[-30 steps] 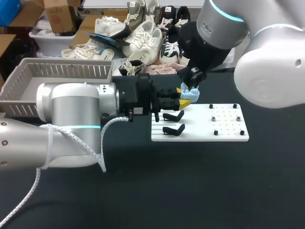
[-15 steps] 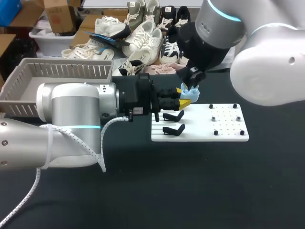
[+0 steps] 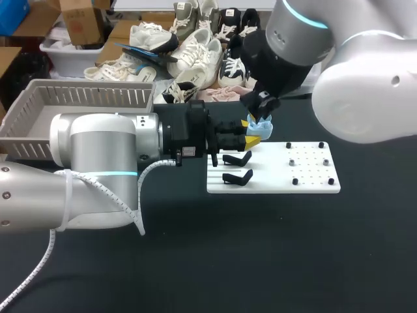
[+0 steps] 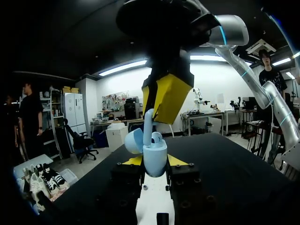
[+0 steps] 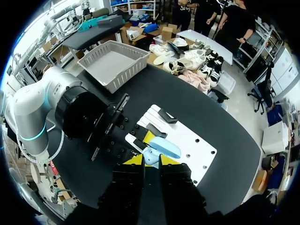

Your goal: Pick up each earbud case from the left stands, insert the matching earbuds, close the lid, and place the case in the box.

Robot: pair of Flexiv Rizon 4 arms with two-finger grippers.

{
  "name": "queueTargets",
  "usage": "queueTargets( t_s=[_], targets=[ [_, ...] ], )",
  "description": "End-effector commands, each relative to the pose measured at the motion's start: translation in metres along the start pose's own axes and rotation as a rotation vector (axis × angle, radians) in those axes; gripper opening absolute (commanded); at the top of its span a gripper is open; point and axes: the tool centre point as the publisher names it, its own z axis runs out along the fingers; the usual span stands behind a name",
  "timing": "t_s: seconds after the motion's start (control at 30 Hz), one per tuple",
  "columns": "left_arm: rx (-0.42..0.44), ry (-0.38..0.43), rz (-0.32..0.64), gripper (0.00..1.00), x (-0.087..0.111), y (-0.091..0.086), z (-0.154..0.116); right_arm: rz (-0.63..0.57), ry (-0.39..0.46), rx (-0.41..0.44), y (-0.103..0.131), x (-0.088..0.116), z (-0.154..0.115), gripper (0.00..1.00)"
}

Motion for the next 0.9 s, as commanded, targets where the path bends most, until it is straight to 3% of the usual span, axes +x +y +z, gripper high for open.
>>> queueTargets(
  t_s=[0.03, 0.9],
  targets=[
    [-0.002, 0.001, 0.000, 0.00, 0.0000, 0.0001, 0.0004, 0.002, 0.002, 0.003, 0.0005, 0.0019, -0.0012, 0.00],
    [-0.002, 0.001, 0.000, 0.00, 0.0000, 0.0001, 0.0004, 0.007, 0.018, 0.002, 0.0017, 0.0031, 0.0041, 0.00]
  ],
)
